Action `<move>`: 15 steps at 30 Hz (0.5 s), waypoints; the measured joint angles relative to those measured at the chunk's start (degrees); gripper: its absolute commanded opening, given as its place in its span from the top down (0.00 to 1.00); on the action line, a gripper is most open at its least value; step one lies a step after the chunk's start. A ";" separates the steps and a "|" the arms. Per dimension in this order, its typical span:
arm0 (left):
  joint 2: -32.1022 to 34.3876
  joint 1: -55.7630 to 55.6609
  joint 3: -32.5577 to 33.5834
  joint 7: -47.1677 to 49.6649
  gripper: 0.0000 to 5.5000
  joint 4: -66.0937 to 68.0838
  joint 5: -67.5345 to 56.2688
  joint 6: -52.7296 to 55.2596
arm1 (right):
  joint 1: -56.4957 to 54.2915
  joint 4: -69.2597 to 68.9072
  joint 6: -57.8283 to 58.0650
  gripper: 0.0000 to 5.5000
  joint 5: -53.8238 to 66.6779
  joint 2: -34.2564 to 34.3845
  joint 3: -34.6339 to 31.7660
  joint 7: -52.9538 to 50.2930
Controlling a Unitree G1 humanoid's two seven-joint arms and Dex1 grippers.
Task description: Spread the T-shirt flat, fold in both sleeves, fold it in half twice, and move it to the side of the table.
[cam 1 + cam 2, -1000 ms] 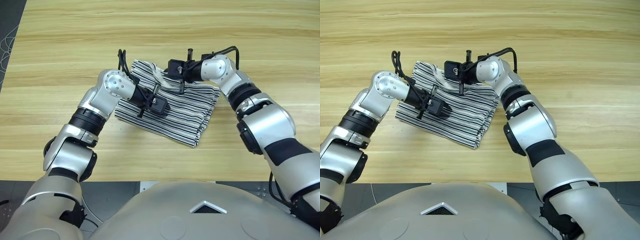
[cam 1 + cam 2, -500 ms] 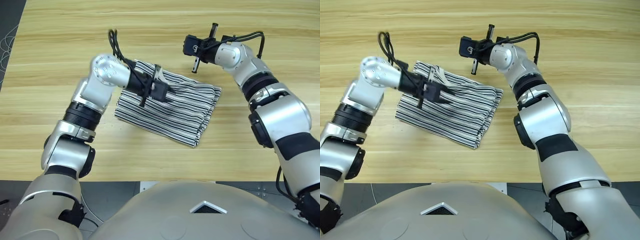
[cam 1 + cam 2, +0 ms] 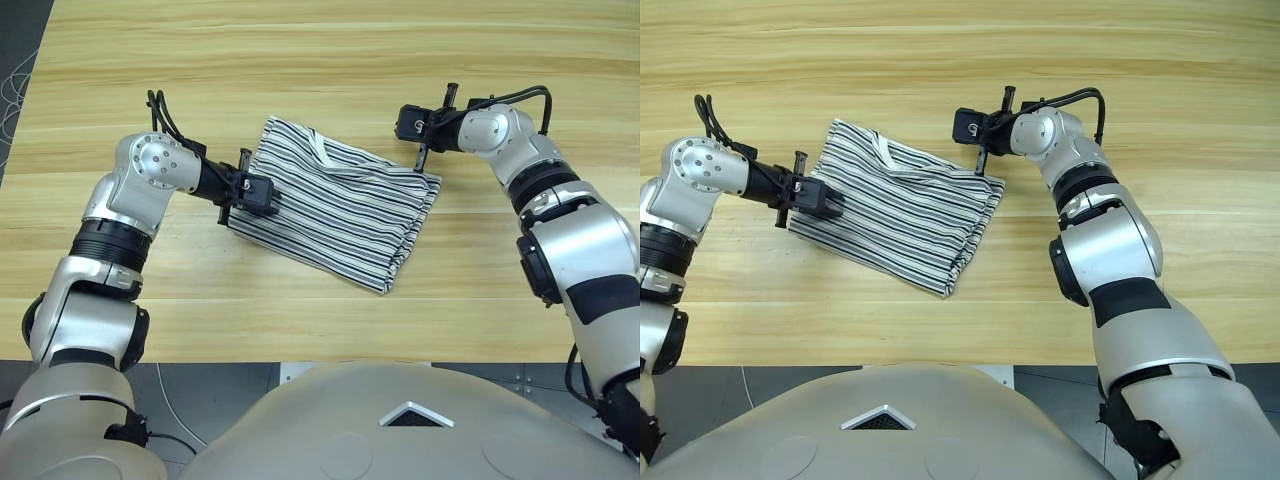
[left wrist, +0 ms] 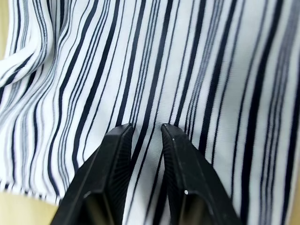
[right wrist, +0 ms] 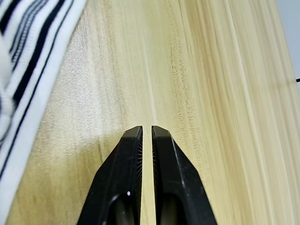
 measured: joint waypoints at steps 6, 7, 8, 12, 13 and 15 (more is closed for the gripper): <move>-8.34 -13.34 -5.01 22.62 0.78 23.04 12.05 -5.19 | 1.29 -0.83 -1.55 0.94 3.14 -0.35 -1.37 12.42; -9.54 -14.90 -5.99 25.84 0.78 25.80 13.62 -6.01 | 2.09 -1.44 -2.08 0.94 5.37 -0.60 -2.60 17.27; -10.25 -16.00 -7.11 29.28 0.78 27.46 15.63 -6.92 | 2.89 -2.18 -1.94 0.94 7.94 -0.63 -3.97 22.66; -13.32 -21.12 -14.12 45.07 0.78 31.82 26.41 -10.58 | 9.57 -13.75 6.46 0.94 21.90 -0.96 -8.15 47.86; -14.30 -22.09 -15.38 47.98 0.78 32.40 28.29 -11.40 | 11.62 -19.34 10.33 0.94 25.66 -1.61 -8.00 51.60; -16.40 -24.12 -17.34 53.32 0.78 33.21 31.19 -13.17 | 16.57 -34.42 20.75 0.94 34.82 -5.39 -5.93 56.43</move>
